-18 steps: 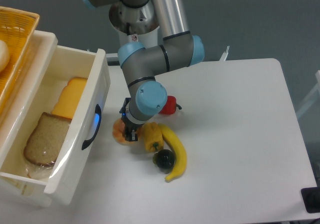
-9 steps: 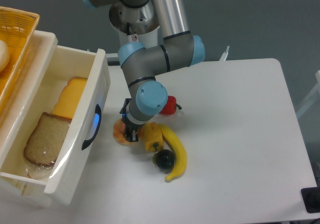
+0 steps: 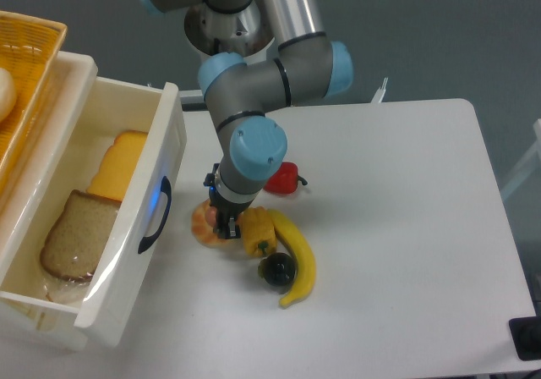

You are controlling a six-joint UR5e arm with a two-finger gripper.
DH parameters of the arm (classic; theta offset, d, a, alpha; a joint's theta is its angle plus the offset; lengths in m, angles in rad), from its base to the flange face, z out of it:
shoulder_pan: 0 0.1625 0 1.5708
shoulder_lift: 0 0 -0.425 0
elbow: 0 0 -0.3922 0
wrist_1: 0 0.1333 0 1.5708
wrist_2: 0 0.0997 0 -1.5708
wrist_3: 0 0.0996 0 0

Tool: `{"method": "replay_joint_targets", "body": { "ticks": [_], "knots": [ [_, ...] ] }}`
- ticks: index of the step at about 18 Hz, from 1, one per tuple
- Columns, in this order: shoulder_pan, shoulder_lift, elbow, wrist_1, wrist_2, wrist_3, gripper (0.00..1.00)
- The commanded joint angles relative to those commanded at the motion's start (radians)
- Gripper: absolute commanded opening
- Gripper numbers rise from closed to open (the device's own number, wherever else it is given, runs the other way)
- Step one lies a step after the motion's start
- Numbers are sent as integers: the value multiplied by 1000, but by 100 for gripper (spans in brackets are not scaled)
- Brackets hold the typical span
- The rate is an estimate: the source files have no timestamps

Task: Pick up the egg
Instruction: 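Lift the grasped egg up out of the donut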

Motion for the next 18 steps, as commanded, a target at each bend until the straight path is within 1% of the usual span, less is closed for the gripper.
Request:
{"method": "replay_joint_targets", "body": {
  "ticks": [2,5,6,8,13,18],
  "knots": [
    [0,23,32,9,17,-70,17],
    [-2,26,106,12,110,-161,18],
    [-2,26,118,17,138,-192,23],
    [0,25,146,21,152,-216,23],
    [18,28,166,23,150,-272,21],
    [17,25,175,25,150,-298,21]
  ]
}}
